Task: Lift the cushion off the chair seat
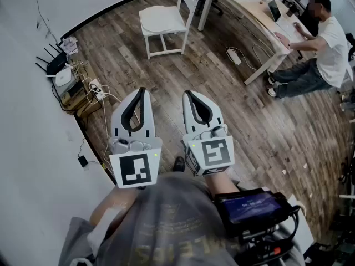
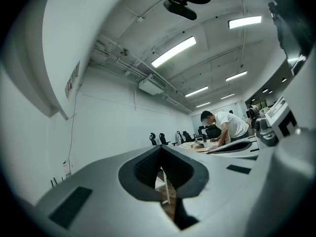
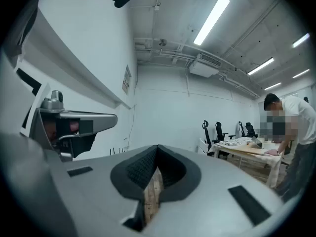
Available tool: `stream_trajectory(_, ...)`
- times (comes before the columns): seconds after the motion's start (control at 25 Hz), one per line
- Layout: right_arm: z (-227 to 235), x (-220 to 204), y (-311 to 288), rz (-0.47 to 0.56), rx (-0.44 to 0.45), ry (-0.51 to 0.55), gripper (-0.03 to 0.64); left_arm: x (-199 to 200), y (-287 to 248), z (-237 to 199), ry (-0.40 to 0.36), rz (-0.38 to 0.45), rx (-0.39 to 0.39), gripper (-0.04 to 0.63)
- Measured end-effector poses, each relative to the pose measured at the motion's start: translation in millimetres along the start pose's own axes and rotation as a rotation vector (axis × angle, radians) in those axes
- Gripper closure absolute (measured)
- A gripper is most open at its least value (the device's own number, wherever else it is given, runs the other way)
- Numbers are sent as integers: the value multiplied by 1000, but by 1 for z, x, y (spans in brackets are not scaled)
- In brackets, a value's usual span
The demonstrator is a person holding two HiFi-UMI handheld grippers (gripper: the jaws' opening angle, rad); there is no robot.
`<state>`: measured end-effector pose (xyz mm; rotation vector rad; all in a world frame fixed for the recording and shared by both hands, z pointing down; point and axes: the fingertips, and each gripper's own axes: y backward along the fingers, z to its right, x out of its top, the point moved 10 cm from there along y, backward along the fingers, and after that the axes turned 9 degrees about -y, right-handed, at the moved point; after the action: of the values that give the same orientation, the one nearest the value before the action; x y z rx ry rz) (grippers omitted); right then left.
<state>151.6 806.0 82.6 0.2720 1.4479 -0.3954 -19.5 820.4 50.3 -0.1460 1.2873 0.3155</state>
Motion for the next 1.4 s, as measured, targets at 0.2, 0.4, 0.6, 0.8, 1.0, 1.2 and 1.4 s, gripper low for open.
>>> stream_trajectory(0.2, 8, -4, 1, 0, -1, 0, 611, 0, -4, 9, 11, 19, -1, 589)
stream_trajectory(0.4, 18, -7, 10, 3, 19, -36, 610, 1, -4, 23, 36, -18, -19, 589)
stream_trajectory(0.6, 45, -9, 21, 20, 37, -81, 609, 7, -16, 48, 12, -12, -36, 589)
stream_trajectory(0.8, 74, -15, 28, -5, 31, -86, 609, 9, -25, 74, 5, -34, -39, 589)
stream_trajectory(1.0, 105, -27, 30, -19, 15, -128, 609, 6, -31, 92, -28, -70, -31, 589)
stream_trajectory(1.2, 113, -31, 18, -41, 40, -150, 609, 4, -45, 94, -42, -97, -19, 589)
stream_trajectory(1.4, 121, -34, -1, -55, 48, -154, 609, -2, -65, 89, -41, -99, -15, 589)
